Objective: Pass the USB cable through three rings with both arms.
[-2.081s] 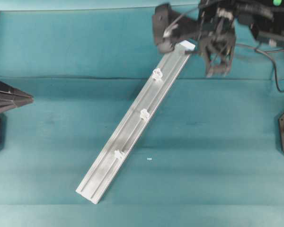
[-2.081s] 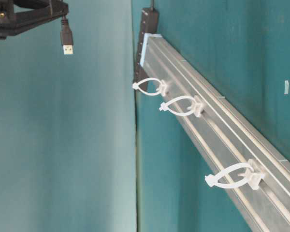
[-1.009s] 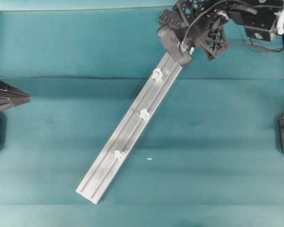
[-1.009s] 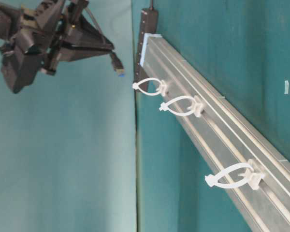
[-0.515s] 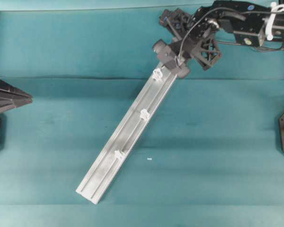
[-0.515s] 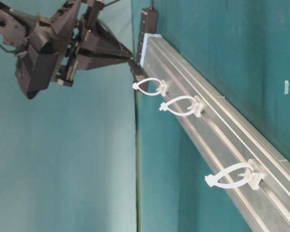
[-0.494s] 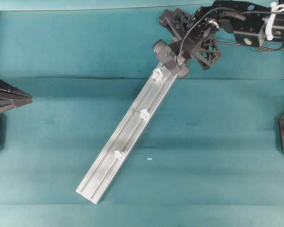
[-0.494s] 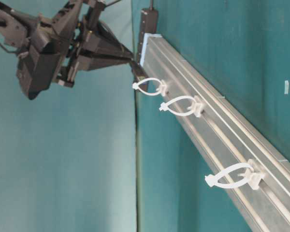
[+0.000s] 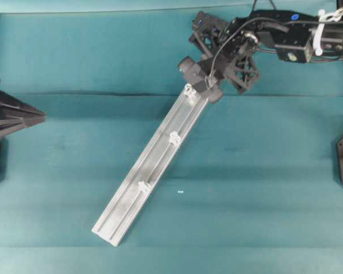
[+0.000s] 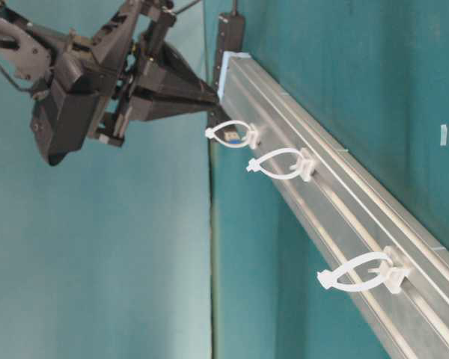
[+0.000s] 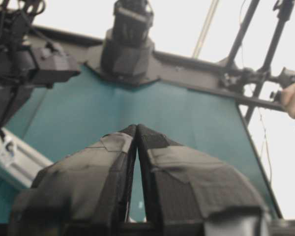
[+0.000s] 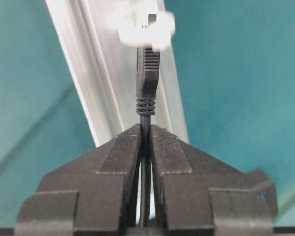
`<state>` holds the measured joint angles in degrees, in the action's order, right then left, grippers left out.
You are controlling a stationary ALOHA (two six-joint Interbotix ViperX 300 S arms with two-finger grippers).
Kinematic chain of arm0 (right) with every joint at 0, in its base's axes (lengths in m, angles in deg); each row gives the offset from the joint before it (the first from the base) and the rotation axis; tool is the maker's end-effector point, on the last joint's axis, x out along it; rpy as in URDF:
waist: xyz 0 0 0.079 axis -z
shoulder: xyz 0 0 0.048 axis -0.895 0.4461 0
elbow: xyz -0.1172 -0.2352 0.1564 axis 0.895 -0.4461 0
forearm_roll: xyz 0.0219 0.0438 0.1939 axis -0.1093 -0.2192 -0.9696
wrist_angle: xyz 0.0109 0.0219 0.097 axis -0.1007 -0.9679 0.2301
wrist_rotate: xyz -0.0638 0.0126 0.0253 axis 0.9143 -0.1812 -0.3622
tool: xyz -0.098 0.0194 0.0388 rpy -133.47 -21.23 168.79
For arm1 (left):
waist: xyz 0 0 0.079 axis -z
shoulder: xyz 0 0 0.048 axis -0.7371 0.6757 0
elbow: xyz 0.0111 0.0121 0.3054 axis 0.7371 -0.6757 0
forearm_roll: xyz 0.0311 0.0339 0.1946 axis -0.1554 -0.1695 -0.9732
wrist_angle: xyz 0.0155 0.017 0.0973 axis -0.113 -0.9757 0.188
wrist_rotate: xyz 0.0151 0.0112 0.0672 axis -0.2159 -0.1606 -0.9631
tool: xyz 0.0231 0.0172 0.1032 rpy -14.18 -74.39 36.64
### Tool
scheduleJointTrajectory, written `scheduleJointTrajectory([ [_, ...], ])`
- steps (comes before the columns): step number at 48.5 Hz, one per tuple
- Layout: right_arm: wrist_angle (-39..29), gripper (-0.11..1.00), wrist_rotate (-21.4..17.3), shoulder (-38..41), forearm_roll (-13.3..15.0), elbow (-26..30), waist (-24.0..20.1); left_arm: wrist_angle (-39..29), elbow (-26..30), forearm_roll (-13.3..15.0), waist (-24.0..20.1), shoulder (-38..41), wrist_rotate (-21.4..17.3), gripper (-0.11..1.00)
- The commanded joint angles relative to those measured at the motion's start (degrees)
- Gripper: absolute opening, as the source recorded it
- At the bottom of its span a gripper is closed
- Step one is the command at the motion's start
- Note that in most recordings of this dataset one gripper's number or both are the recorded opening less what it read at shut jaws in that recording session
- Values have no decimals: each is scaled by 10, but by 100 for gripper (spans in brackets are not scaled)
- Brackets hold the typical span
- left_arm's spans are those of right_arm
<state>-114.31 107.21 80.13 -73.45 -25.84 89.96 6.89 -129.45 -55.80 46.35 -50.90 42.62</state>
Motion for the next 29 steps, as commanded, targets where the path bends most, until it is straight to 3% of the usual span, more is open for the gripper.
scheduleJointTrajectory([
  [1, 7, 7, 5, 4, -8, 2, -8, 3, 11, -2, -11, 13, 0, 18],
  [7, 11, 7, 6, 6, -12, 3, -11, 6, 14, -2, -26, 27, 8, 30],
  [19, 15, 7, 6, 6, -33, 3, -15, 14, 15, -2, -73, 71, 16, 93],
  [29, 19, 8, 8, 6, -52, 3, -16, 38, 15, -2, -108, 153, 20, 91],
])
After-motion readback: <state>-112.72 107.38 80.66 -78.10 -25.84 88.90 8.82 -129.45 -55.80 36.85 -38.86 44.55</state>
